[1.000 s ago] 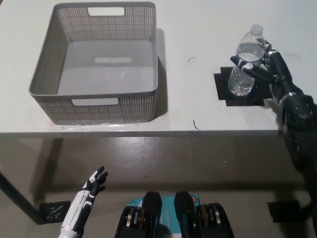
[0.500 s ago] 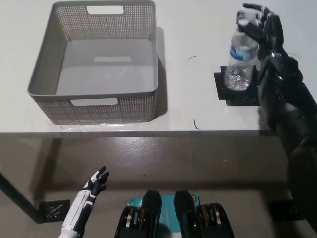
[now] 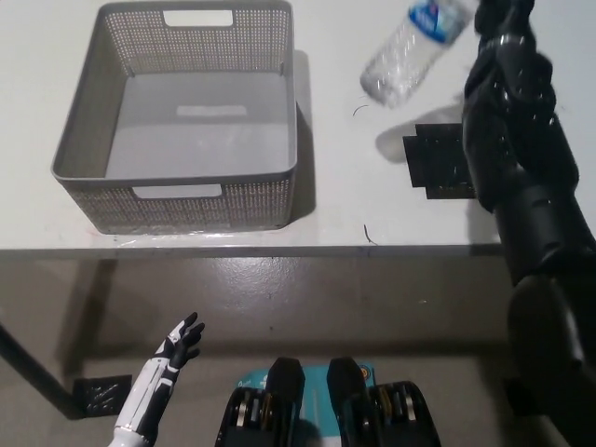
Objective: Use the right hand to pick up a water botttle and place it into a container on the left side
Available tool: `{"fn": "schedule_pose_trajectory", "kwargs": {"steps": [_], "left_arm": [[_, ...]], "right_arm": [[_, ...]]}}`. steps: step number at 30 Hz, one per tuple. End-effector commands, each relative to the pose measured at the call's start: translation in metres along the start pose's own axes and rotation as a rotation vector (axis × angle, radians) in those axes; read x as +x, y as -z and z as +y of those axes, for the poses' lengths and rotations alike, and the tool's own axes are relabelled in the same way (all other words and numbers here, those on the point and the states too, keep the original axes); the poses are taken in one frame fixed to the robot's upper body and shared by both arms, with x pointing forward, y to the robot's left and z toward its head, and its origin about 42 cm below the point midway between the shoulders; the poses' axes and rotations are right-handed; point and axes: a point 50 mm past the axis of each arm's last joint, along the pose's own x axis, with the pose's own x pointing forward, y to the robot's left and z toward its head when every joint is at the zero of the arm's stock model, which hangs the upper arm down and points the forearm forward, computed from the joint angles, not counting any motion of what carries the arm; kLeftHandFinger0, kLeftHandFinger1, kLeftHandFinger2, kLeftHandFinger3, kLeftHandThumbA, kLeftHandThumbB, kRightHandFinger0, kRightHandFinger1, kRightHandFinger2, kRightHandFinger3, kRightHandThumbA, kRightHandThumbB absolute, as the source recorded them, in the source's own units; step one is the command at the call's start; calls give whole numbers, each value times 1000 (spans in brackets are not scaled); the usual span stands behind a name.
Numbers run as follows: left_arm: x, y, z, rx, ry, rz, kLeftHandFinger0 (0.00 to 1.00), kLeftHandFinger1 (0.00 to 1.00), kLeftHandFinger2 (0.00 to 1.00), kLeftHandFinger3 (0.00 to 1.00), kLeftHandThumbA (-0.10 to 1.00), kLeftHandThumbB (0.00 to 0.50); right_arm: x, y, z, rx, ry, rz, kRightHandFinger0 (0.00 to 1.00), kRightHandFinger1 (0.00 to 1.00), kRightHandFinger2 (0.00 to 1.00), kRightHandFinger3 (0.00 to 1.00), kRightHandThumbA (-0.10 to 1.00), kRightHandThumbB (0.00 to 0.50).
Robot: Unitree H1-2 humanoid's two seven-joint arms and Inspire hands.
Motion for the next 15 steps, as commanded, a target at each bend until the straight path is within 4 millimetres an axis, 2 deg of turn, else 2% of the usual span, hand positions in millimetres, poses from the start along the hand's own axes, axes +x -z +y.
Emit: {"fn": "schedule_pose_trajectory", "kwargs": {"steps": [1, 2, 3, 4, 6, 7, 9, 10, 11, 12, 13, 14, 15], "left_arm": [[4, -8, 6, 4, 3, -52, 1000, 1000, 1000, 1000, 1000, 118], [4, -8, 6, 3, 4, -54, 1000, 1000, 1000, 1000, 1000, 115], [3, -8, 5, 5, 6, -55, 1000, 1000, 1000, 1000, 1000, 120], [3, -8, 5, 5, 6, -55, 1000, 1000, 1000, 1000, 1000, 121], [3, -8, 6, 9, 10, -52, 1000, 1000, 1000, 1000, 1000, 127], [3, -7, 6, 6, 13, -55, 1000, 1000, 1000, 1000, 1000, 126], [3, -7, 5, 2, 17, -54, 1000, 1000, 1000, 1000, 1000, 127], [3, -7, 5, 7, 21, -56, 1000, 1000, 1000, 1000, 1000, 121], [3, -7, 4, 8, 23, -53, 1000, 1000, 1000, 1000, 1000, 110], [2, -7, 4, 10, 26, -52, 1000, 1000, 1000, 1000, 1000, 101], [2, -6, 4, 10, 28, -48, 1000, 1000, 1000, 1000, 1000, 105], [1, -6, 4, 11, 31, -45, 1000, 1000, 1000, 1000, 1000, 111], [2, -7, 3, 13, 32, -47, 1000, 1000, 1000, 1000, 1000, 112]], "right_arm": [[11, -80, 58, 1, -101, -233, 4, 336, 716, 788, -100, 79], [10, -83, 60, -3, -104, -238, 3, 337, 719, 790, -100, 79], [6, -95, 74, -10, -129, -278, 0, 320, 716, 796, -100, 65], [5, -99, 80, -24, -136, -296, 0, 305, 711, 796, -100, 64], [1, -111, 99, -66, -152, -337, 0, 290, 703, 785, -100, 89], [-2, -118, 111, -86, -155, -362, 0, 249, 653, 754, -100, 101], [-5, -125, 123, -103, -168, -397, 0, 110, 461, 648, -100, 103], [-8, -128, 134, -87, -188, -412, 0, 70, 430, 639, -100, 99], [-12, -130, 144, -91, -197, -413, 0, 74, 462, 667, -100, 91], [-13, -129, 149, -100, -200, -412, 0, 86, 499, 688, -100, 107], [-17, -129, 163, -112, -216, -405, 0, 98, 535, 700, -100, 119], [-19, -127, 169, -121, -222, -402, 0, 127, 594, 733, -100, 126], [-22, -124, 178, -145, -234, -402, 0, 130, 605, 745, -100, 123]]}}
